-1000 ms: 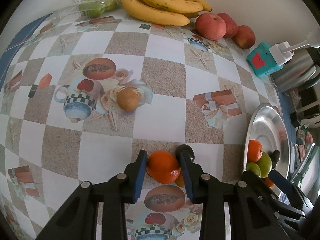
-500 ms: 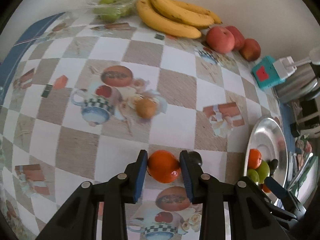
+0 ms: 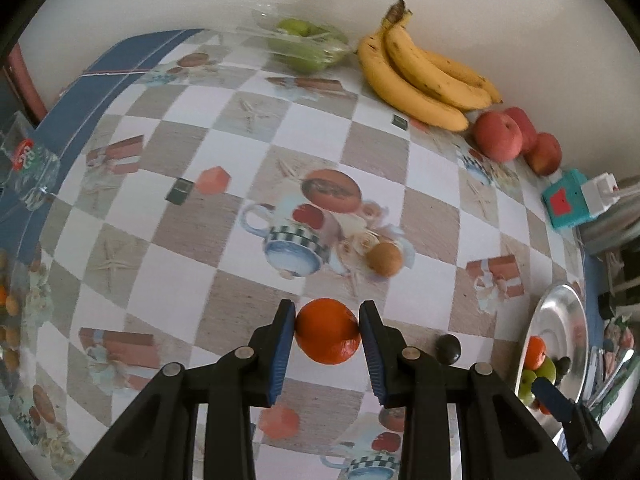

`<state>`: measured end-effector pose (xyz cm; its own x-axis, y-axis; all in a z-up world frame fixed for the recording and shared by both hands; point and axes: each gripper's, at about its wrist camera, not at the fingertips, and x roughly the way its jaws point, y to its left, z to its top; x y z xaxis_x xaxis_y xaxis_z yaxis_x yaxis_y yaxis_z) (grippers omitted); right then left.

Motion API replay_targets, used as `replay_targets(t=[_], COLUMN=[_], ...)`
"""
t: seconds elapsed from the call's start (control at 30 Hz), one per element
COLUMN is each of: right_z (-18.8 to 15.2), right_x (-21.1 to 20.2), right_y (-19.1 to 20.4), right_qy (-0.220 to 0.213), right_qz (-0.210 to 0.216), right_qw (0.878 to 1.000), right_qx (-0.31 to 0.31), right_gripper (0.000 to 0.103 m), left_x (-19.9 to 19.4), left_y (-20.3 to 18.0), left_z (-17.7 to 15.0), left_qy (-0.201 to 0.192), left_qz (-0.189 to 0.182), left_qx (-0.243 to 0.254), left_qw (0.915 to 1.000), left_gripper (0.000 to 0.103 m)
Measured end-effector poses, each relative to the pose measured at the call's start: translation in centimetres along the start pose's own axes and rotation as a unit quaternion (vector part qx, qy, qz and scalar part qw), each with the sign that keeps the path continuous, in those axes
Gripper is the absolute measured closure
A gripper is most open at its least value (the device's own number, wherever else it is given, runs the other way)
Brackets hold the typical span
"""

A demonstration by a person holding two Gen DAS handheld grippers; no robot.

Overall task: Organize fruits
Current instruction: 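Lift the tangerine with the left tool off the table, then close the right tool on the small brown kiwi while the left tool holds the tangerine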

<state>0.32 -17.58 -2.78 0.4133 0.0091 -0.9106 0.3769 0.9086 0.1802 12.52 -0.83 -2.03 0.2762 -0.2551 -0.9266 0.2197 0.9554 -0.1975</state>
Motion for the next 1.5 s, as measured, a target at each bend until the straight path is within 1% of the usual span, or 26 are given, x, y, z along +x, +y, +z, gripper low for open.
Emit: replay_targets(t=[0.2, 0.37, 0.43, 0.47, 0.5, 0.53, 0.57, 0.63, 0.7, 0.77, 0.83, 0.87, 0.9, 0.97, 1.0, 1.03, 1.1, 1.13, 1.23, 1.27, 1.3, 1.37, 1.5], right_z=[0.1, 0.2, 0.2, 0.2, 0.2, 0.1, 0.1, 0.1, 0.1, 0.0, -0.2, -0.2, -0.2, -0.3, -0.3, -0.3, -0.4, -0.4, -0.4, -0.5, -0.5, -0.5, -0.5], right_x=[0.9, 1.6, 1.8, 2.0, 2.1, 2.3, 2.4, 2.7, 3.0, 3.4, 3.7, 3.9, 4.1, 4.3, 4.4, 4.4, 4.5, 4.5, 4.5, 4.6, 4.6, 4.6, 4.6], right_y=[1.2, 1.9, 2.1, 2.1, 2.2, 2.2, 2.2, 2.3, 2.4, 2.5, 2.6, 2.6, 2.6, 2.7, 2.8, 2.9, 3.0, 2.9, 2.9, 2.9, 3.0, 3.1, 3.1], right_qy=[0.010, 0.013, 0.019, 0.020, 0.021, 0.022, 0.024, 0.026, 0.027, 0.031, 0.036, 0.038, 0.040, 0.042, 0.043, 0.044, 0.045, 0.045, 0.046, 0.047, 0.048, 0.048, 0.048], right_qz=[0.016, 0.020, 0.023, 0.022, 0.020, 0.019, 0.019, 0.020, 0.018, 0.017, 0.015, 0.013, 0.012, 0.013, 0.013, 0.014, 0.014, 0.016, 0.018, 0.017, 0.017, 0.017, 0.017], right_qw=[1.000, 1.000, 0.999, 0.999, 0.999, 0.999, 0.999, 0.999, 0.999, 0.999, 0.999, 0.999, 0.999, 0.999, 0.999, 0.998, 0.998, 0.998, 0.998, 0.998, 0.998, 0.998, 0.998], right_qx=[-0.010, -0.013, -0.012, -0.013, -0.014, -0.015, -0.017, -0.018, -0.021, -0.023, -0.027, -0.028, -0.029, -0.030, -0.031, -0.032, -0.033, -0.032, -0.033, -0.034, -0.034, -0.035, -0.035], right_gripper=[0.007, 0.007, 0.007, 0.007, 0.007, 0.007, 0.008, 0.012, 0.030, 0.034, 0.042, 0.051, 0.056, 0.057, 0.063, 0.065, 0.069, 0.069, 0.074, 0.075, 0.076, 0.078, 0.078], left_x=[-0.7, 0.4, 0.7, 0.8, 0.9, 1.0, 1.1, 1.4, 1.6, 2.1, 2.6, 2.8, 2.9, 3.2, 3.3, 3.5, 3.7, 3.9, 4.1, 4.1, 4.0, 4.0, 4.0], left_y=[0.5, 1.0, 1.4, 1.6, 1.9, 2.1, 2.3, 2.5, 2.5, 2.2, 1.9, 1.8, 1.6, 1.3, 1.2, 1.1, 1.0, 0.9, 1.0, 1.0, 1.1, 1.1, 1.2], left_z=[0.4, 0.3, 0.3, 0.3, 0.3, 0.4, 0.4, 0.4, 0.4, 0.3, 0.2, 0.1, 0.1, 0.0, 0.0, -0.1, -0.2, -0.2, -0.3, -0.3, -0.3, -0.4, -0.3], left_qy=[-0.013, 0.005, 0.007, 0.008, 0.007, 0.007, 0.007, 0.009, 0.013, 0.019, 0.027, 0.030, 0.033, 0.035, 0.036, 0.038, 0.041, 0.044, 0.046, 0.047, 0.046, 0.045, 0.043], left_qz=[0.000, -0.005, 0.000, 0.004, 0.008, 0.011, 0.012, 0.006, 0.002, 0.002, 0.000, -0.001, -0.002, -0.004, -0.004, -0.005, -0.005, -0.005, -0.002, -0.001, -0.001, -0.002, -0.003], left_qx=[-0.006, -0.012, -0.017, -0.020, -0.024, -0.026, -0.029, -0.035, -0.033, -0.027, -0.023, -0.022, -0.021, -0.018, -0.017, -0.015, -0.014, -0.014, -0.014, -0.014, -0.013, -0.016, -0.019], left_qw=[0.9999, 0.9999, 0.9998, 0.9998, 0.9997, 0.9996, 0.9995, 0.9993, 0.9994, 0.9994, 0.9994, 0.9993, 0.9992, 0.9992, 0.9992, 0.9991, 0.9990, 0.9989, 0.9988, 0.9988, 0.9989, 0.9989, 0.9989], left_gripper=[0.068, 0.066, 0.065, 0.058, 0.043, 0.036, 0.034, 0.034, 0.034, 0.034, 0.034, 0.035, 0.035, 0.035, 0.036, 0.037, 0.049, 0.052, 0.057, 0.063, 0.065, 0.065, 0.065])
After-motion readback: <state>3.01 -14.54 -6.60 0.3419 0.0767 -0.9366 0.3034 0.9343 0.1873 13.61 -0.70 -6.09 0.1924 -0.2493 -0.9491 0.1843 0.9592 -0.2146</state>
